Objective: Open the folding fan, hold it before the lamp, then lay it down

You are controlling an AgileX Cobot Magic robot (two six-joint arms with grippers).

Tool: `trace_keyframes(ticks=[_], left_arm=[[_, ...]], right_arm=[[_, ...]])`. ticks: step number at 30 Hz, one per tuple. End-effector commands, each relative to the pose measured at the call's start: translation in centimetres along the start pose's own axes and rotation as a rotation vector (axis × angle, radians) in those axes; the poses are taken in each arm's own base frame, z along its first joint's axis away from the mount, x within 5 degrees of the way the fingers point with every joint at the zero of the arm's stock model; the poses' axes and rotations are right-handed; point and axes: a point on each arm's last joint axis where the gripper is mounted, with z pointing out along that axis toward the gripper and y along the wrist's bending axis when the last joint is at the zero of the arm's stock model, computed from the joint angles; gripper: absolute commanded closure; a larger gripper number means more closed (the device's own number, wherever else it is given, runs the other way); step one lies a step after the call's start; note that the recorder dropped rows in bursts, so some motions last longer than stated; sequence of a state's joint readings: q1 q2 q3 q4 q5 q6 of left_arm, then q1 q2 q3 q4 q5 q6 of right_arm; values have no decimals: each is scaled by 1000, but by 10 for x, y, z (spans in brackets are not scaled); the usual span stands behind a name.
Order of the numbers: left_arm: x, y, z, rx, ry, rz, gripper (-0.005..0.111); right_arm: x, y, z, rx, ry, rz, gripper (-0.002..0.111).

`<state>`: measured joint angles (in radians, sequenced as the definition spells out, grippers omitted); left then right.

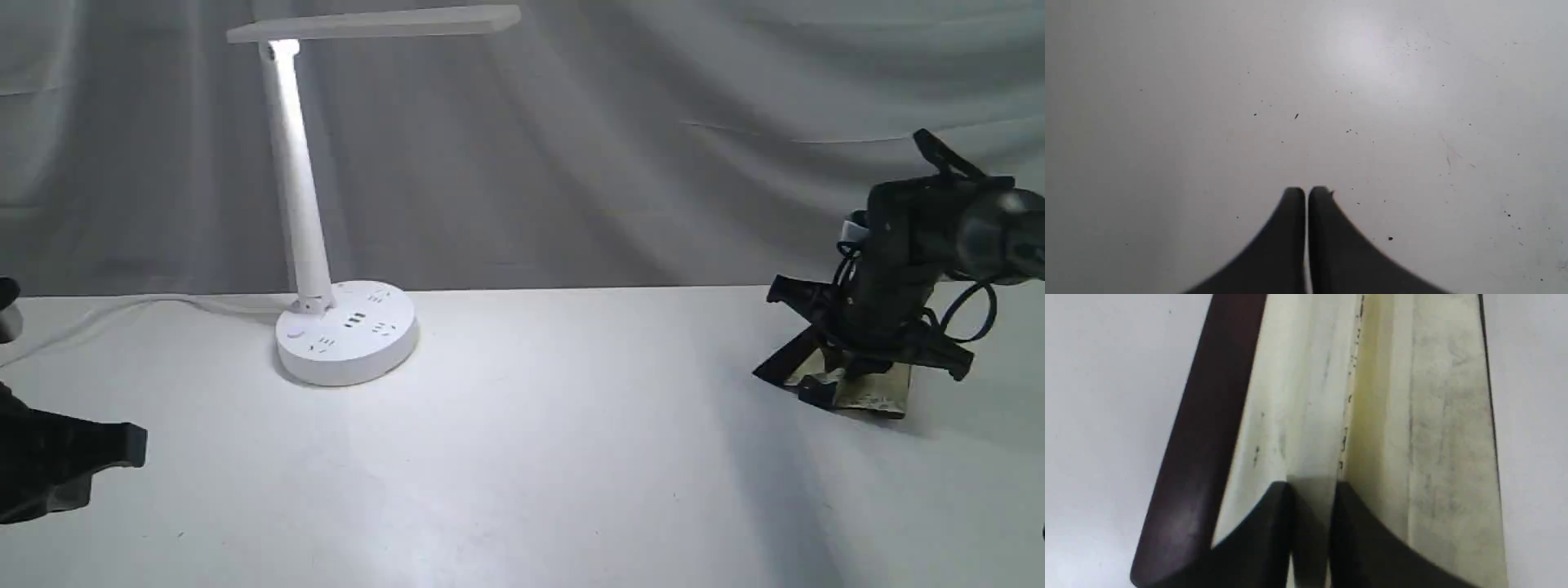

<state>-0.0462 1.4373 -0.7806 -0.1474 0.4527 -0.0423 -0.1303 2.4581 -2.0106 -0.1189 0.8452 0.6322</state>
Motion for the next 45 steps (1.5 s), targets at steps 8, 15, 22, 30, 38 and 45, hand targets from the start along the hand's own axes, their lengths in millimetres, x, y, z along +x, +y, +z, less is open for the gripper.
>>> trace_keyframes(ticks=[8, 15, 22, 30, 38, 45], left_arm=[[-1, -2, -1, 7, -8, -1, 107], [-1, -2, -1, 7, -8, -1, 107], [-1, -2, -1, 5, -6, 3, 107], [-1, -2, -1, 4, -6, 7, 107], [0, -2, -1, 4, 4, 7, 107], [3, -2, -1, 4, 38, 60, 107]], right_arm=[[17, 3, -15, -58, 203, -254, 97], [34, 16, -26, -92, 296, -509, 97], [45, 33, -44, -198, 341, -647, 97], [66, 33, -47, -281, 420, -851, 97], [101, 25, -49, -311, 517, -1021, 97], [117, 26, -70, -367, 518, -1177, 97]])
